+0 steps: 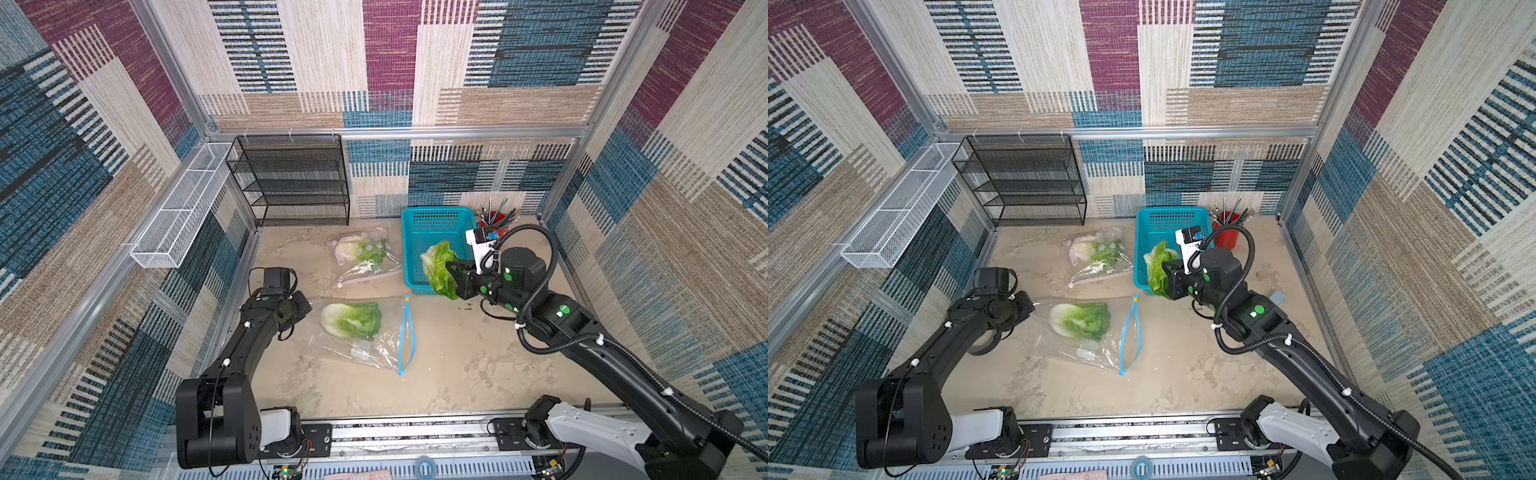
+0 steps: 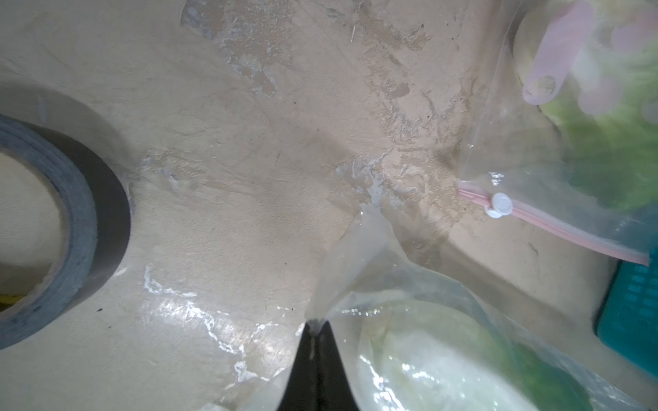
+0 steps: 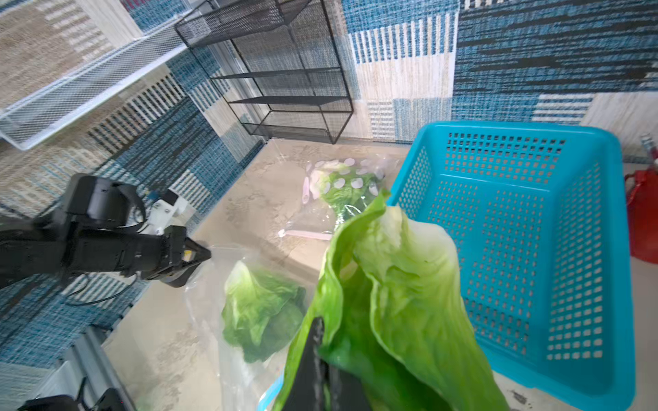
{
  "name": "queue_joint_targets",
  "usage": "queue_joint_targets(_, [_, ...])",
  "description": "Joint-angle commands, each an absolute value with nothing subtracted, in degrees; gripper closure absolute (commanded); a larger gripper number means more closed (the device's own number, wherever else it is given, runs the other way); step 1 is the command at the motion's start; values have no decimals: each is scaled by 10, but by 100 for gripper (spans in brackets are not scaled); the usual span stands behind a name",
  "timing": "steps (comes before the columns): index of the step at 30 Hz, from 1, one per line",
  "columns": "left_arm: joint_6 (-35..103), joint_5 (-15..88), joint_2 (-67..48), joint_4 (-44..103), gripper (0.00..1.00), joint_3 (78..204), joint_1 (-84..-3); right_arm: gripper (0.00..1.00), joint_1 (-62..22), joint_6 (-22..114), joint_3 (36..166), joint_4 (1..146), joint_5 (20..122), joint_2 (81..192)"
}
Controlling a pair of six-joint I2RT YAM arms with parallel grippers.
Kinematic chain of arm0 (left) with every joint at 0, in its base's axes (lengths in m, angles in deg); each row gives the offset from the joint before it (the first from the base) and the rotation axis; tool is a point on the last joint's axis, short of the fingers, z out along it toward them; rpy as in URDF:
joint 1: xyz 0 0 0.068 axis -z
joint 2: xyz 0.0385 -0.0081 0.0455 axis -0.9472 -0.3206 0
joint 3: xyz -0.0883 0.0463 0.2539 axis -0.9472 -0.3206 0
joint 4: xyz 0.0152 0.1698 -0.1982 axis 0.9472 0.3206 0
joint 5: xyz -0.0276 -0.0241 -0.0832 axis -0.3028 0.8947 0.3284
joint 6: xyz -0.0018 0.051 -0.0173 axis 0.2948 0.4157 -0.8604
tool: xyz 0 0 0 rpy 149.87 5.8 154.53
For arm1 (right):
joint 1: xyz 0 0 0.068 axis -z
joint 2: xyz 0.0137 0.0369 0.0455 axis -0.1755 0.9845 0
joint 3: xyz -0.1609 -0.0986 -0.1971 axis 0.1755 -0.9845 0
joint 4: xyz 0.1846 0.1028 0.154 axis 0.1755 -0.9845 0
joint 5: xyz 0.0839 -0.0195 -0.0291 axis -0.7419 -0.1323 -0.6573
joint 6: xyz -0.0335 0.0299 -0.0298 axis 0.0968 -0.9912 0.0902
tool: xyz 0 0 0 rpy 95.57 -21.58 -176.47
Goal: Open the zip-top bag and take out the chinese cabbages
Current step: Place the Chinese cabbage in the basket.
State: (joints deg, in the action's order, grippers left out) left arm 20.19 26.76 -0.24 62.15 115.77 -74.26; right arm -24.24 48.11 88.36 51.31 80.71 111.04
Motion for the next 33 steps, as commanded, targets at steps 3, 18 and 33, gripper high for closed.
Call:
queue_joint_targets(3, [198,306,8,629,100,1155,-742,100,-195,551,945,588,779,1208])
queue_joint_targets(18, [197,317,43,639,100,1124,-740,100,-97,613,1223,602,738,1549])
queue_joint_targets(33, [198,325,48,641,100,1121,-736,100,-92,581,1210,660,729,1628])
